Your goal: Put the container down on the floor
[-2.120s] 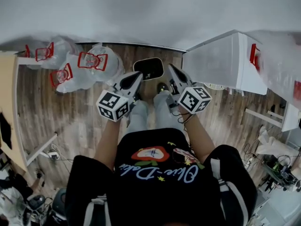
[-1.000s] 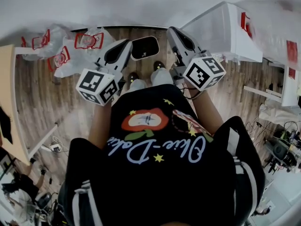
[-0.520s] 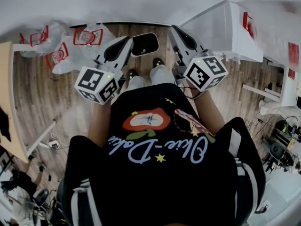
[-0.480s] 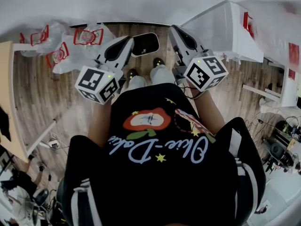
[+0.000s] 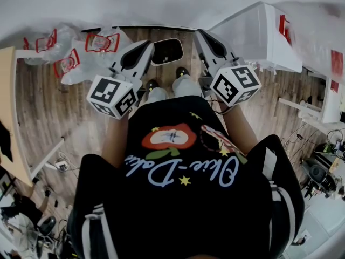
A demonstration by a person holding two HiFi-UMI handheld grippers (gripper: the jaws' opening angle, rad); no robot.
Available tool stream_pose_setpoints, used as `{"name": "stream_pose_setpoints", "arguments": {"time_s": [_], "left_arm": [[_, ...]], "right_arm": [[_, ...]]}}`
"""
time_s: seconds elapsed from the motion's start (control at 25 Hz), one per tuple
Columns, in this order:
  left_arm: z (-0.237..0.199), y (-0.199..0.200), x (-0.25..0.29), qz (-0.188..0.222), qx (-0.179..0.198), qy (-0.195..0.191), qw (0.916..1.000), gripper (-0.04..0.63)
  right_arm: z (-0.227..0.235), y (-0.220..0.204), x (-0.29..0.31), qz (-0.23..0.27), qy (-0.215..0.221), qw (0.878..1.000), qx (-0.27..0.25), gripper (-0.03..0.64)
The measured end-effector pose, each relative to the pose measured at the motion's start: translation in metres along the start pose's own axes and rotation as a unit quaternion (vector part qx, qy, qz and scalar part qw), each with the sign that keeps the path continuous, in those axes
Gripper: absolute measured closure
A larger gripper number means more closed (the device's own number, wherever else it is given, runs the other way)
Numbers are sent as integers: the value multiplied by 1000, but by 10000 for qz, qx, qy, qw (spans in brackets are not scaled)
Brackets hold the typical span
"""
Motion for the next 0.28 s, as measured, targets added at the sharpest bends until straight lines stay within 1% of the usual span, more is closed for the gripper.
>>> {"name": "stream_pose_setpoints", "arguments": {"time_s": [0.28], "left_arm": [[-1,-2,-2,19,-32,19,10000,591]], "right_arm": [[-3,-1,0,16,-4,10000,-25,618]]}}
Point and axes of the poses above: the fingertips, and each gripper's own axes: x forward along the fingers, z to its right, y out of its top, the point moved 7 cm from there along -x, backward along the fingers, and after that the axes turned 13 degrees about -y, right-handed, at the moved point
